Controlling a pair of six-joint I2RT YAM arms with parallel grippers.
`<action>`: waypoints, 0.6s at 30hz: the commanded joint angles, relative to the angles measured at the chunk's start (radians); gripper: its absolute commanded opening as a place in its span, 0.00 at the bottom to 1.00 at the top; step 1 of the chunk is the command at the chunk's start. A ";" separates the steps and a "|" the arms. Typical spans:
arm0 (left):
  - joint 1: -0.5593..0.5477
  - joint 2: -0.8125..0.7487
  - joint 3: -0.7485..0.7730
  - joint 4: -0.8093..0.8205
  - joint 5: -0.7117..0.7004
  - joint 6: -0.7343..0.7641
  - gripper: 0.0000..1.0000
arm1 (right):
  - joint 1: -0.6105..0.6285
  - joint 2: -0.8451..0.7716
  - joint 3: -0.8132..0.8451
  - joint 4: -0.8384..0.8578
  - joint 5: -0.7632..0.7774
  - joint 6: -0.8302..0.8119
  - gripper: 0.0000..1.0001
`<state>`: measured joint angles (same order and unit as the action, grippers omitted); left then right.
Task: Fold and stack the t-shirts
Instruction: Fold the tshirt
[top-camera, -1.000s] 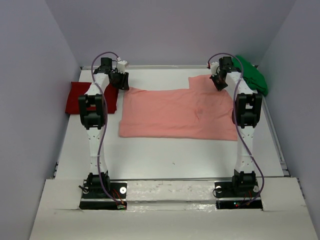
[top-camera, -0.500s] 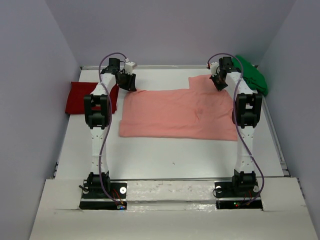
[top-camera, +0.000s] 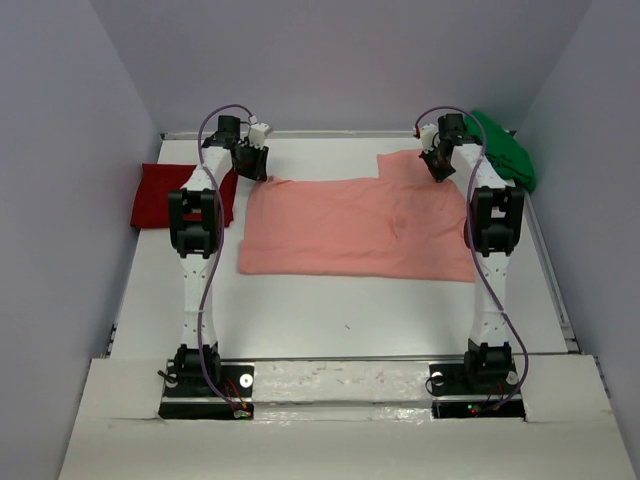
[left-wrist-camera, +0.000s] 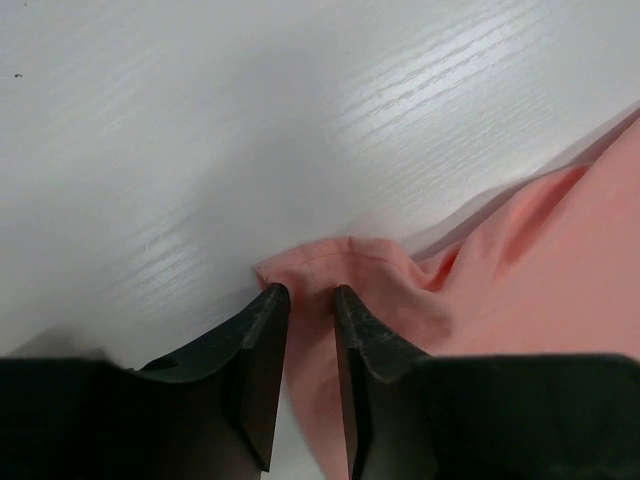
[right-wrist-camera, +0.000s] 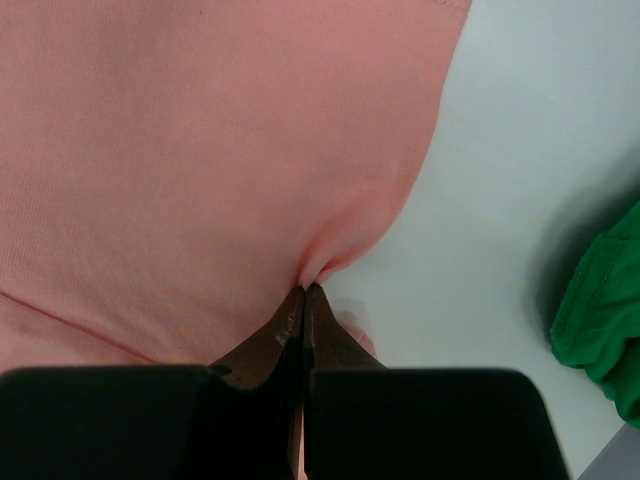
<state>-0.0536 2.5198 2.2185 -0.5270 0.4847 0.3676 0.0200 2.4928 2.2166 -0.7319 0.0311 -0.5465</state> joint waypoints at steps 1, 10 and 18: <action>-0.003 -0.013 -0.005 -0.013 -0.034 0.010 0.31 | -0.009 -0.020 -0.031 -0.014 0.003 -0.007 0.00; -0.022 0.019 0.023 -0.024 -0.058 0.014 0.00 | -0.009 -0.028 -0.038 -0.014 0.010 -0.015 0.00; -0.025 -0.065 -0.014 -0.013 -0.061 0.030 0.00 | -0.009 -0.054 -0.009 -0.014 0.021 -0.013 0.00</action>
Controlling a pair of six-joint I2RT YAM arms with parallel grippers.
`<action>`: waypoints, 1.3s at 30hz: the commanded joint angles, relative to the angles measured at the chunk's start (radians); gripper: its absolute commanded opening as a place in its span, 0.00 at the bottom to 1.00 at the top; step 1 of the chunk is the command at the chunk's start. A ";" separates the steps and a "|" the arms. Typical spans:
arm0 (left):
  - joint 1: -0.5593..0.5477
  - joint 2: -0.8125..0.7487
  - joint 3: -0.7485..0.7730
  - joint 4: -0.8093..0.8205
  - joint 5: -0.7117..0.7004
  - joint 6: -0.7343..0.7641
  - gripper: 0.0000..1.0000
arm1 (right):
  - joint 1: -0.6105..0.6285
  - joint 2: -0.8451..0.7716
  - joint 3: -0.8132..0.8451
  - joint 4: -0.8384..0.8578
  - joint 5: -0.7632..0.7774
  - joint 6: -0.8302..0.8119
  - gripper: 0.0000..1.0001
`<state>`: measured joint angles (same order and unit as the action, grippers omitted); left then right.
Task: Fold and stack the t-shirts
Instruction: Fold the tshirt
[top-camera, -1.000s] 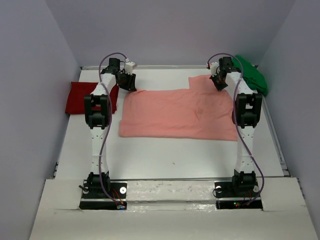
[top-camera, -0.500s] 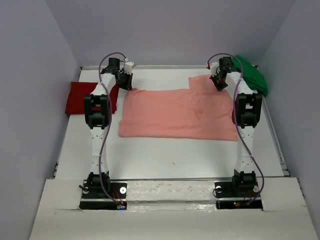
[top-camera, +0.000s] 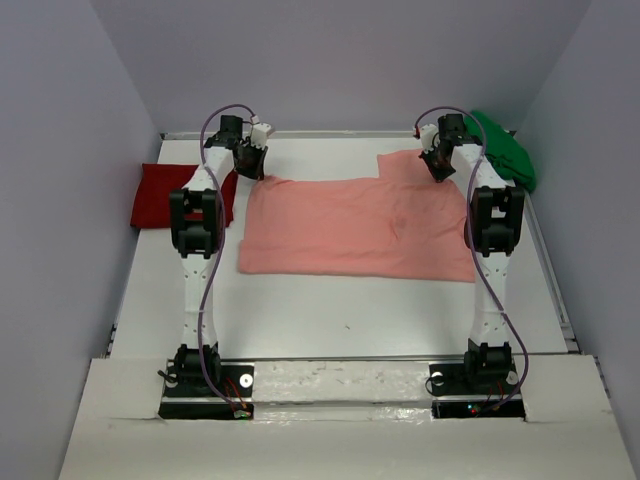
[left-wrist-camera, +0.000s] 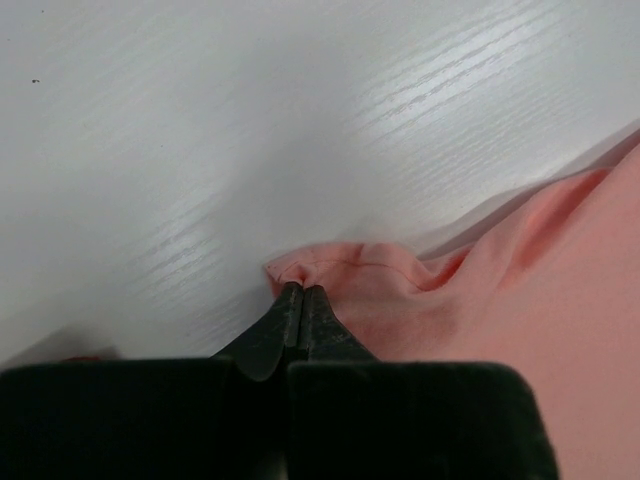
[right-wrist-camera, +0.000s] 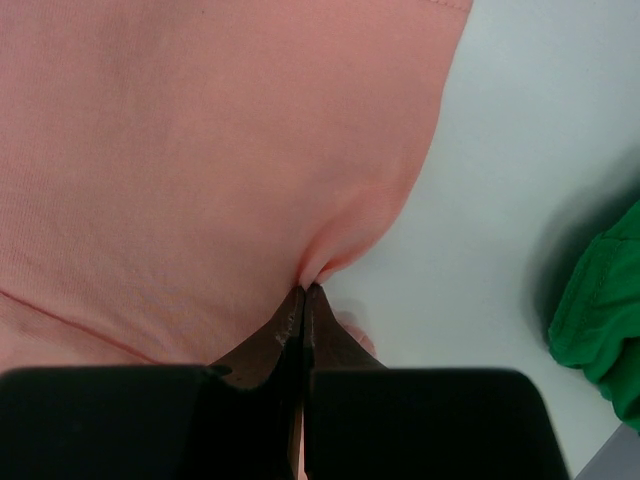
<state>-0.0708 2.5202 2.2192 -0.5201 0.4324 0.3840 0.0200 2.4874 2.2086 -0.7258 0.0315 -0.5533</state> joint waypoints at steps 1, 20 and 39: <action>-0.009 -0.081 -0.036 -0.012 -0.006 0.013 0.00 | -0.009 -0.053 -0.001 -0.020 0.021 -0.005 0.00; -0.009 -0.334 -0.227 0.040 -0.023 0.026 0.00 | -0.009 -0.163 0.005 0.012 0.028 0.026 0.00; -0.009 -0.399 -0.265 -0.041 -0.015 0.090 0.00 | -0.009 -0.326 -0.188 0.012 0.054 -0.016 0.00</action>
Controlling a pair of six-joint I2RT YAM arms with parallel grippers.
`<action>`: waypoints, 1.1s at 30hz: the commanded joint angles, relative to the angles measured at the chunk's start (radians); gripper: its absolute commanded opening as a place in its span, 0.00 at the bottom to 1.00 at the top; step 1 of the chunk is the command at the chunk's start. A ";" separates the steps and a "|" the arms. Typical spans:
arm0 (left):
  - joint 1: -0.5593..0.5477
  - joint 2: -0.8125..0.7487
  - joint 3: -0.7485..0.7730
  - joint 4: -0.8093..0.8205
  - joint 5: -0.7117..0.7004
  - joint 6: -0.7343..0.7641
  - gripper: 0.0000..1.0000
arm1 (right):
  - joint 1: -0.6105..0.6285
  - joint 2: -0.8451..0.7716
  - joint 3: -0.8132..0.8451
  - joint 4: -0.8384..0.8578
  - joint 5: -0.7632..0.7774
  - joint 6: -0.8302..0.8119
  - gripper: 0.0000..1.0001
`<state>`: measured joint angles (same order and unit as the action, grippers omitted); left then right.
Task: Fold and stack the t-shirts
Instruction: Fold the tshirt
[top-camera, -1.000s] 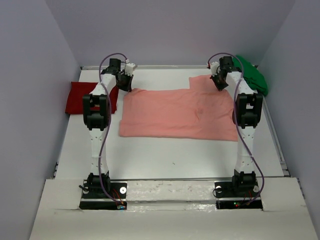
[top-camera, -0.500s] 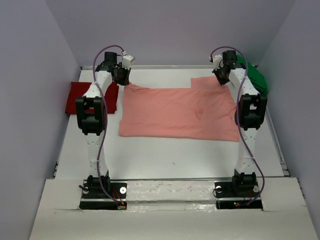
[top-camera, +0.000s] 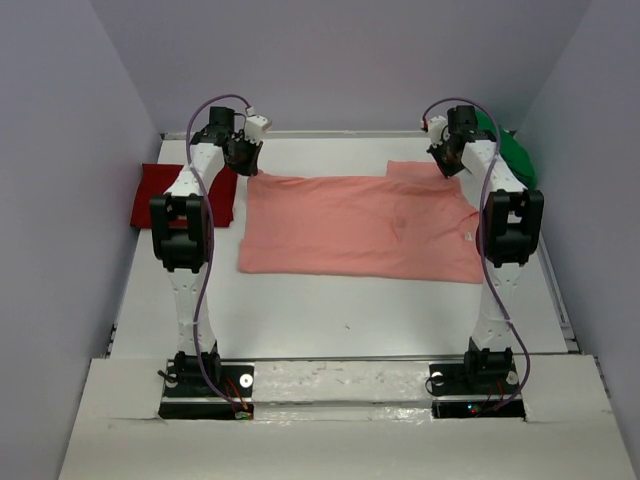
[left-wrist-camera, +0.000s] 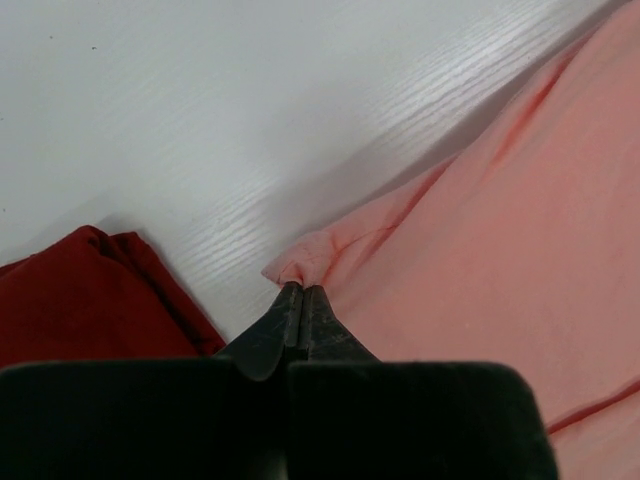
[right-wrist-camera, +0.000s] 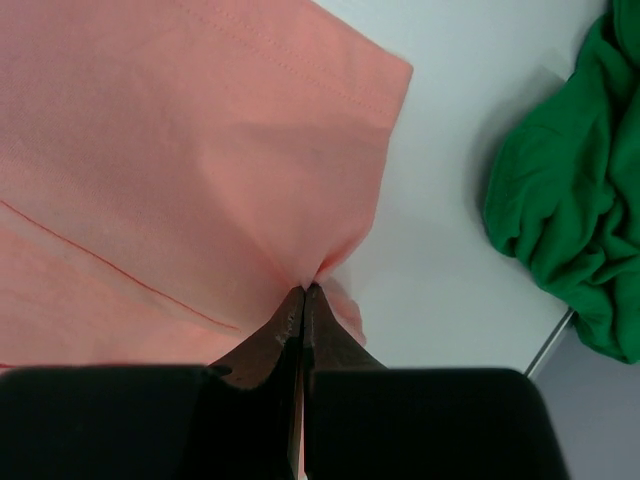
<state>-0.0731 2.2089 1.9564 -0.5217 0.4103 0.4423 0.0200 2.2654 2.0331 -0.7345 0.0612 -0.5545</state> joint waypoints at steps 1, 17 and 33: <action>-0.007 -0.092 -0.007 -0.044 0.008 0.036 0.00 | -0.009 -0.110 -0.017 0.020 0.025 -0.015 0.00; -0.005 -0.196 -0.157 -0.044 0.015 0.079 0.00 | -0.009 -0.237 -0.151 0.003 0.023 -0.013 0.00; 0.001 -0.278 -0.294 -0.021 0.001 0.111 0.00 | -0.009 -0.322 -0.289 -0.002 0.048 -0.025 0.00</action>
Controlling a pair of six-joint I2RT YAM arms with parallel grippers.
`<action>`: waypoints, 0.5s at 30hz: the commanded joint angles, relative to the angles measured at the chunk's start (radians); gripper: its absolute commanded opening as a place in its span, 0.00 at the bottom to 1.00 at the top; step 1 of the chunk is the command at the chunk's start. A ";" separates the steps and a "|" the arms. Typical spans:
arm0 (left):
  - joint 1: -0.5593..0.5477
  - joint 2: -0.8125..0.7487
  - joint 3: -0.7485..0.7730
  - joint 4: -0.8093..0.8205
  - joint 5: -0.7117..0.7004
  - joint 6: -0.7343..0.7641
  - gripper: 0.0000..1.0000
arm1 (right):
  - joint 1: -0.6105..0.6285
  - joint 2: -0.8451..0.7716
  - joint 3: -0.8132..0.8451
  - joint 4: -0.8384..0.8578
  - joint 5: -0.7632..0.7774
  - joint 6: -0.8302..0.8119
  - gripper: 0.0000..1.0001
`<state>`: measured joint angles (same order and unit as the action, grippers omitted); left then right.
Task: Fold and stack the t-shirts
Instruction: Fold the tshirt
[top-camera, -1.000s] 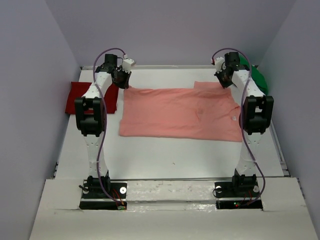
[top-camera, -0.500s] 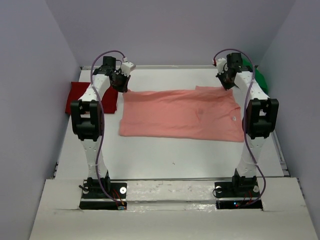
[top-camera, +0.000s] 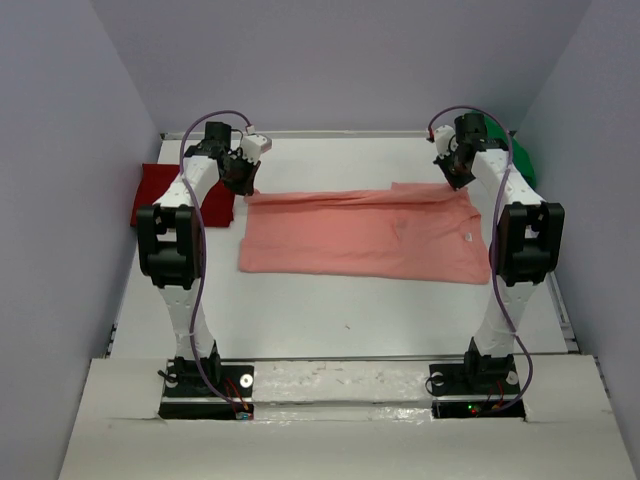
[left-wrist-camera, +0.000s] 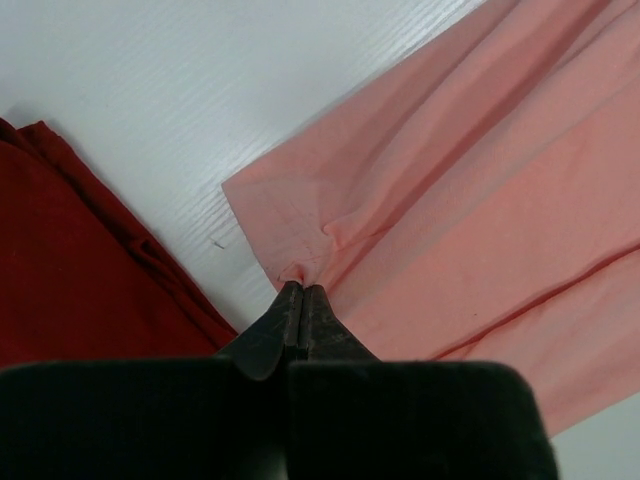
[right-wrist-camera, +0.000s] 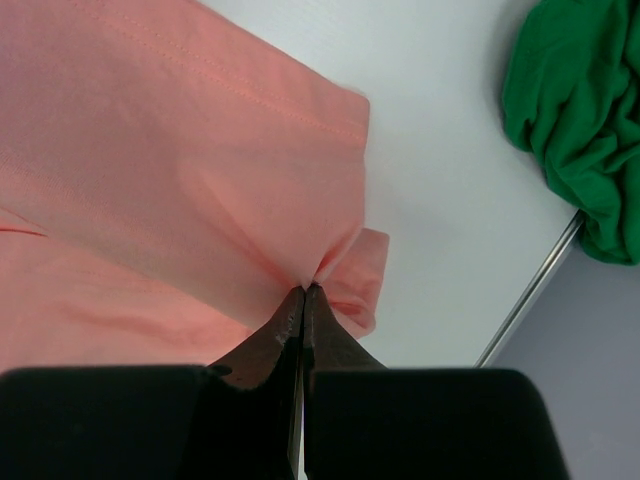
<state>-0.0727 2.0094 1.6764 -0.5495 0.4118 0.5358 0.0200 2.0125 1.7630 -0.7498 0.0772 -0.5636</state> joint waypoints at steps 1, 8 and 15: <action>0.001 -0.083 -0.014 0.008 -0.002 0.018 0.00 | -0.009 -0.070 -0.022 0.012 0.035 -0.019 0.00; 0.002 -0.083 0.017 -0.003 -0.025 0.029 0.00 | -0.009 -0.069 -0.060 0.013 0.050 -0.029 0.00; 0.008 -0.077 0.052 -0.023 -0.056 0.046 0.00 | -0.009 -0.057 -0.083 0.012 0.061 -0.027 0.00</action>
<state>-0.0708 1.9942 1.6787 -0.5537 0.3843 0.5560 0.0200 2.0022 1.6878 -0.7494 0.1024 -0.5800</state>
